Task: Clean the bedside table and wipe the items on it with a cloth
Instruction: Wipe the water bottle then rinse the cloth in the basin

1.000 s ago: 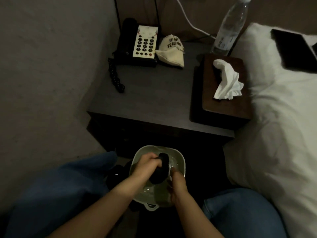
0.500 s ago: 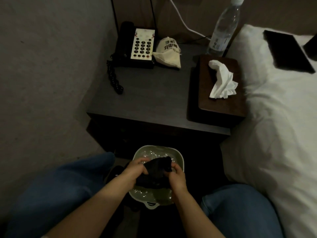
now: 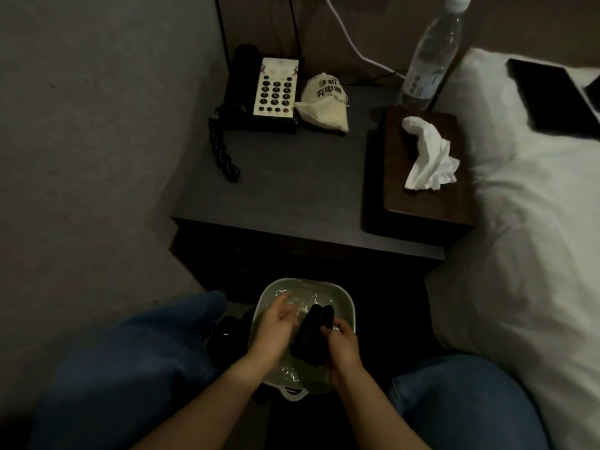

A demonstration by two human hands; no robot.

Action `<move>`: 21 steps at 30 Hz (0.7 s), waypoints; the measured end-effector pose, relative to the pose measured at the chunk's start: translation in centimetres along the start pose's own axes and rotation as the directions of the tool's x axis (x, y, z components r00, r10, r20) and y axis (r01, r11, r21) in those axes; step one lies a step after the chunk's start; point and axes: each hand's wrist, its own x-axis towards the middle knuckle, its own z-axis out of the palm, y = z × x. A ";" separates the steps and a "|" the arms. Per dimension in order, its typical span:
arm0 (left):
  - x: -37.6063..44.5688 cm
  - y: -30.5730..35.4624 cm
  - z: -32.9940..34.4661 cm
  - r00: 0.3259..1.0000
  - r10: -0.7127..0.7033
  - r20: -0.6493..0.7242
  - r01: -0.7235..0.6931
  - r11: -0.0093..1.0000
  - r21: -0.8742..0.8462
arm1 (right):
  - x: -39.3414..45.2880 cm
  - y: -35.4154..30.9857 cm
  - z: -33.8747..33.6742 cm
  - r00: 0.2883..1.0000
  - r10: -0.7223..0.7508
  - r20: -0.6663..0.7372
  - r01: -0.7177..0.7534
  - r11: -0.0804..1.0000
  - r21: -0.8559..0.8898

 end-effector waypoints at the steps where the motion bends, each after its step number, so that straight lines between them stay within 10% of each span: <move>1: 0.3 0.0 -0.3 0.999 -0.031 -0.016 0.032 0.997 0.067 | 0.1 -0.1 0.1 1.000 0.002 -0.015 -0.002 1.000 0.024; 5: 0.2 -0.5 -0.3 0.954 -0.280 0.110 0.249 0.940 0.234 | 0.0 -0.7 0.4 1.000 0.029 0.001 -0.029 0.997 0.075; 8: 0.8 -0.9 0.2 0.991 -0.132 0.003 0.116 0.886 0.449 | -0.2 -0.9 0.4 0.995 0.085 0.048 -0.086 0.996 0.021; 13: 1.2 -1.5 0.5 0.973 0.211 0.095 -0.196 0.539 0.819 | -0.7 -0.8 0.4 0.973 0.215 0.084 -0.212 0.976 -0.044; 17: 1.2 -3.0 1.3 0.968 0.006 0.250 -0.249 0.084 0.965 | -0.8 -0.9 0.1 0.967 0.238 0.089 -0.230 0.969 -0.093; 21: 1.4 -4.8 1.3 0.949 -0.120 0.291 -0.296 -0.026 0.955 | -0.7 -0.9 0.0 0.960 0.262 0.103 -0.250 0.962 -0.109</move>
